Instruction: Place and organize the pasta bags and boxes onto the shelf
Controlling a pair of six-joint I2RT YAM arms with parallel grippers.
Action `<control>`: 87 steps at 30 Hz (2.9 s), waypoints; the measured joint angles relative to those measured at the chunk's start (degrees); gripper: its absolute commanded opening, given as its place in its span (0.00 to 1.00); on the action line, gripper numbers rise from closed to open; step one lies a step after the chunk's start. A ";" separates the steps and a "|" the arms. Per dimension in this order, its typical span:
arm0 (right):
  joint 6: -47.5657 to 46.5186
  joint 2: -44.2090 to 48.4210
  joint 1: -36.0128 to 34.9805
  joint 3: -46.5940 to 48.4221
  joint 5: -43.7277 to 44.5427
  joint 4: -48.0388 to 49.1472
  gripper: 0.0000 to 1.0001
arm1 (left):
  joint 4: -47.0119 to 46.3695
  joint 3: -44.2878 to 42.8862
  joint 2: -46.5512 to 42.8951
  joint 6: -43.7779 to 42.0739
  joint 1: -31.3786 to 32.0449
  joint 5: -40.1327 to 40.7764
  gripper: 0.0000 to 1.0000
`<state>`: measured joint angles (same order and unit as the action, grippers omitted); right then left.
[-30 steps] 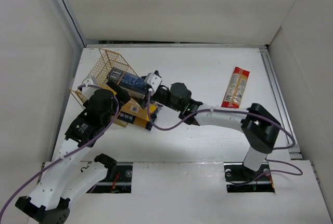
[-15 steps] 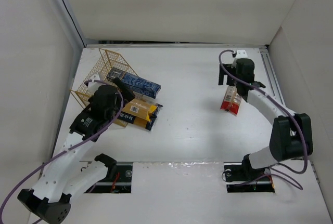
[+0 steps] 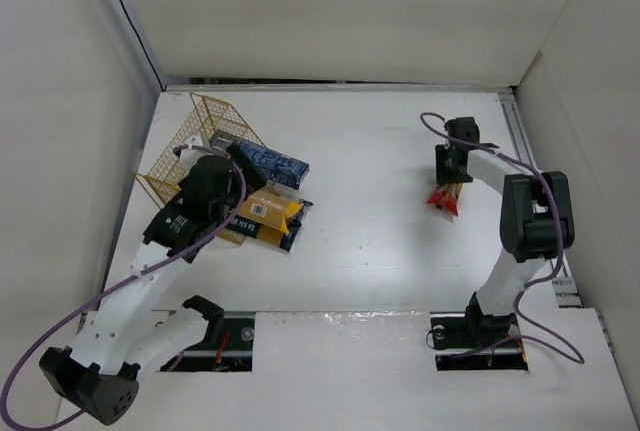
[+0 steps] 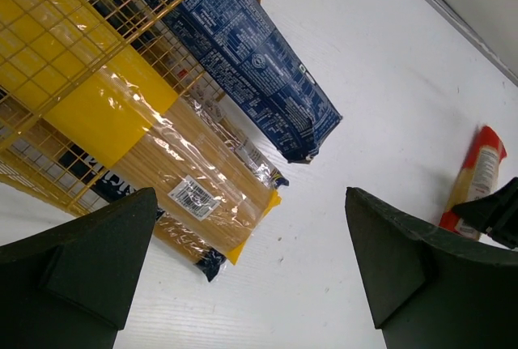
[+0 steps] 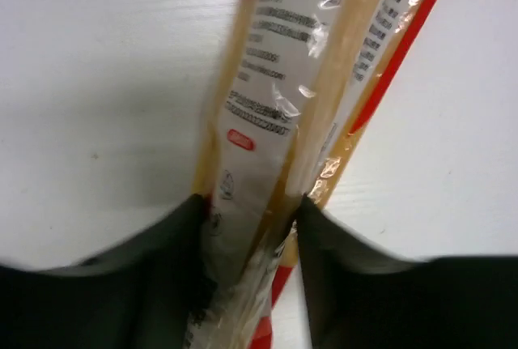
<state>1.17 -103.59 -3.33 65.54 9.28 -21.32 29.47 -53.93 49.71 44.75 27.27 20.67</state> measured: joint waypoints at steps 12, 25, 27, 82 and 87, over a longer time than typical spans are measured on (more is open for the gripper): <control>2.05 3.98 -10.10 -3.91 -3.13 7.28 0.13 | -1.90 -0.50 2.08 -1.40 0.00 -1.53 1.00; 20.96 5.66 -34.14 -4.83 -7.41 12.87 0.79 | -6.19 -4.13 12.24 -4.09 3.54 -7.21 1.00; 21.77 7.61 -33.27 -4.81 -6.60 13.11 0.83 | -7.02 -5.97 15.23 -4.26 6.10 -7.50 1.00; 6.54 50.86 -1.16 -24.17 -2.19 8.63 0.96 | -1.14 -35.98 68.81 8.55 19.98 3.43 0.00; 6.49 52.63 -1.16 -24.22 -2.16 8.94 0.96 | -2.86 -35.32 66.45 -5.62 25.49 4.63 0.00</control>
<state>7.66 -50.96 -4.49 41.32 7.11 -12.38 26.61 -89.25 116.16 39.13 52.75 25.30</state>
